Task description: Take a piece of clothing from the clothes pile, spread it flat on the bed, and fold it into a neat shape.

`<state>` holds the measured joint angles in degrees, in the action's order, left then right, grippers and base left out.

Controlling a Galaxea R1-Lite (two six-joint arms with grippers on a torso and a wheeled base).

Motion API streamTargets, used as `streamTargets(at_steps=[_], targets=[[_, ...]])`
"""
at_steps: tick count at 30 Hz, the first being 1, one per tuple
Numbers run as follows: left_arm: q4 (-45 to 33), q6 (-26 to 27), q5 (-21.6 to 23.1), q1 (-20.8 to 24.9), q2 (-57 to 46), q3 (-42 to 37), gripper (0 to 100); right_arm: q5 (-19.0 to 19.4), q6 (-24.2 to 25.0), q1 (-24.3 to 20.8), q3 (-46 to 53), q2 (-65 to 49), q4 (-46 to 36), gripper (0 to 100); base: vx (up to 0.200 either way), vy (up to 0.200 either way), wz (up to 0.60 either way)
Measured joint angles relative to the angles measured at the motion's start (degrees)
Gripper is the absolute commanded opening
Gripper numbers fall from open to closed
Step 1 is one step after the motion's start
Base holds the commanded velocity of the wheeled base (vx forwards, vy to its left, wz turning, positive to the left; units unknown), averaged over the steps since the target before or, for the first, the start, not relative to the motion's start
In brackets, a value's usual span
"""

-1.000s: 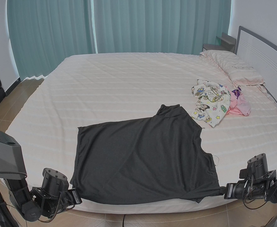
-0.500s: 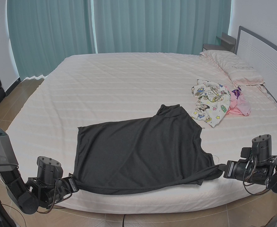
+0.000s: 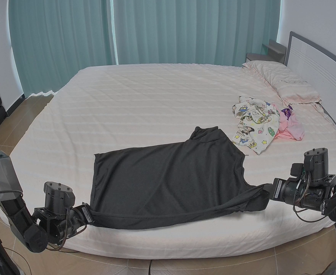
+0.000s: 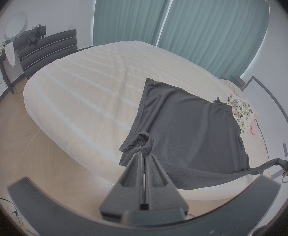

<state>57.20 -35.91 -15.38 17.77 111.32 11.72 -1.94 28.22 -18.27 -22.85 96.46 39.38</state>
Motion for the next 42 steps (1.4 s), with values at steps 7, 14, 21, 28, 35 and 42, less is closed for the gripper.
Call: streamTargets(at_steps=[7,14,21,28,35,42], targets=[[0.0,0.0,0.0,-1.4,0.4,1.8,0,0.0,0.4,1.0,-3.1,1.3,-1.0,0,0.0,0.0,0.0],[0.0,-0.1,0.0,-1.5,1.0,3.3,0,0.1,0.6,1.6,-5.6,3.1,-1.3,0,0.0,0.0,0.0],[0.2,-0.5,0.1,-1.7,1.5,4.1,0,0.0,0.6,1.7,-7.5,4.5,-1.5,0,0.0,0.0,0.0],[0.0,-0.5,0.1,-2.0,2.8,6.3,0,-0.1,0.6,1.9,-9.8,6.8,-1.4,0,0.0,0.0,0.0],[0.0,-0.4,0.1,-3.3,6.4,9.8,0,0.0,0.5,2.7,-12.5,9.8,-1.4,0,0.0,0.0,0.0],[-0.1,-0.3,0.1,-4.5,10.2,14.3,0,0.2,0.4,3.5,-16.0,14.0,-1.1,0,0.0,0.0,0.0]])
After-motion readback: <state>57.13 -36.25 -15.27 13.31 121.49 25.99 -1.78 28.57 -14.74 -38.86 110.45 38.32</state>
